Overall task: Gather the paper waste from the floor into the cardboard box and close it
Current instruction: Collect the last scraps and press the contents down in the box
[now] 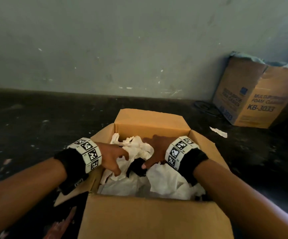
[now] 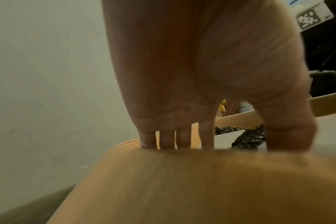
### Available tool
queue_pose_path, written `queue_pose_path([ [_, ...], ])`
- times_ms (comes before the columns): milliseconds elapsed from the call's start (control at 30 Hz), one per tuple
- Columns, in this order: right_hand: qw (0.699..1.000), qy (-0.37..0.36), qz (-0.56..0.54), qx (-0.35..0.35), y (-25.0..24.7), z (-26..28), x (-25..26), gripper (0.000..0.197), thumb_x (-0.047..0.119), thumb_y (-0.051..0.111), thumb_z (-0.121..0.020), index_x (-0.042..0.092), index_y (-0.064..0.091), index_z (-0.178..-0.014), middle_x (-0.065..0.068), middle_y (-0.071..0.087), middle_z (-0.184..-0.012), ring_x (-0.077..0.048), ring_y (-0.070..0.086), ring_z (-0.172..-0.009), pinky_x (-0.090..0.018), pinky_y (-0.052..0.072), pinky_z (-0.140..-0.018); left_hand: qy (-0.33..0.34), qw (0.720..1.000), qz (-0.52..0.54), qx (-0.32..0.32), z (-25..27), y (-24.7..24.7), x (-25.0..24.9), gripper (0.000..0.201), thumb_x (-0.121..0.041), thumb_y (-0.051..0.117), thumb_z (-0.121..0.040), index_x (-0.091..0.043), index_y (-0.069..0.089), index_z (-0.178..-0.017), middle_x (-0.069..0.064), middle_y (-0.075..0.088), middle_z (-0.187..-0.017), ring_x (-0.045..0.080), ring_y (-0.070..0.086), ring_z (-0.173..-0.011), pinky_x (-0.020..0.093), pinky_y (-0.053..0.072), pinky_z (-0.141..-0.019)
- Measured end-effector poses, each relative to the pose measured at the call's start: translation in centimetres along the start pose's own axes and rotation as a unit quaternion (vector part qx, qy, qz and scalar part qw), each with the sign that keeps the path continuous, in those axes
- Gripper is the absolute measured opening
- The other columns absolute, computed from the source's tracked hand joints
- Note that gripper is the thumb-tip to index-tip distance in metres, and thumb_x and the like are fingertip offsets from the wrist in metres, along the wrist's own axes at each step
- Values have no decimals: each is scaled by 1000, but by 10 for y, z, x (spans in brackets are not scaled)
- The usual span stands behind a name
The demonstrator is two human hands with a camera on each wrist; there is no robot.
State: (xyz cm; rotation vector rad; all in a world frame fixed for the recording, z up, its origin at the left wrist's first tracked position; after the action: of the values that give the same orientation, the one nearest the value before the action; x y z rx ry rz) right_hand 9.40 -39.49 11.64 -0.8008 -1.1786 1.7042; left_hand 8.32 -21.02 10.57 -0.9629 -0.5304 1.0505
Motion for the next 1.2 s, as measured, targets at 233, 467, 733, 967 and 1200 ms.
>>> queue_pose_path([
  [233,994,34,106,12,67,-58,-6,129,61,79,-59,45,-19,-141,-3,-3,-161,-31,13,-146,-50,22,-114,-29,994,-95,-50,-36,-18,-17,95,-60,70,-66,-23,25,-142,9,35,-148,31,35,-133,47,33,-108],
  [467,996,14,87,13,74,-66,-41,132,60,77,-64,37,-26,-144,9,-26,-156,-25,-2,-148,-52,15,-117,-57,987,-121,-94,-73,-7,-41,106,-65,69,-62,-25,17,-146,12,35,-148,34,40,-130,51,34,-107],
  [733,998,15,51,40,97,-86,-38,128,79,67,-50,46,-15,-142,-3,1,-161,-35,15,-145,-57,19,-114,-99,990,-42,-92,-106,58,-17,107,-61,62,-72,-38,-16,-143,6,-5,-159,35,8,-144,53,19,-115],
  [967,998,-16,54,11,113,-91,-39,121,67,70,-63,33,-9,-149,-6,1,-161,-36,9,-146,-53,13,-118,-120,988,3,-93,-135,84,-2,134,-75,68,-43,-45,-25,-135,7,-5,-158,34,0,-144,57,8,-115],
  [1200,997,-43,37,47,50,-80,-39,120,95,54,-19,43,36,-127,1,54,-133,-29,49,-125,-50,44,-101,-44,998,47,-26,-70,-3,-29,102,-62,76,-56,-25,33,-140,5,46,-142,25,46,-127,30,38,-104],
])
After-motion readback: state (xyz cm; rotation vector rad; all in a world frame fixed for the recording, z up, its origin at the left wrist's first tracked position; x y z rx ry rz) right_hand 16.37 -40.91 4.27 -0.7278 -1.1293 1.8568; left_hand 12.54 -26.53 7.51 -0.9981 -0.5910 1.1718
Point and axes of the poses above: each hand's wrist, its own z-axis away from the middle knuckle, its own y-axis out of the palm, x = y × z, the point moved 1 cm from there along -z, towards the middle knuckle
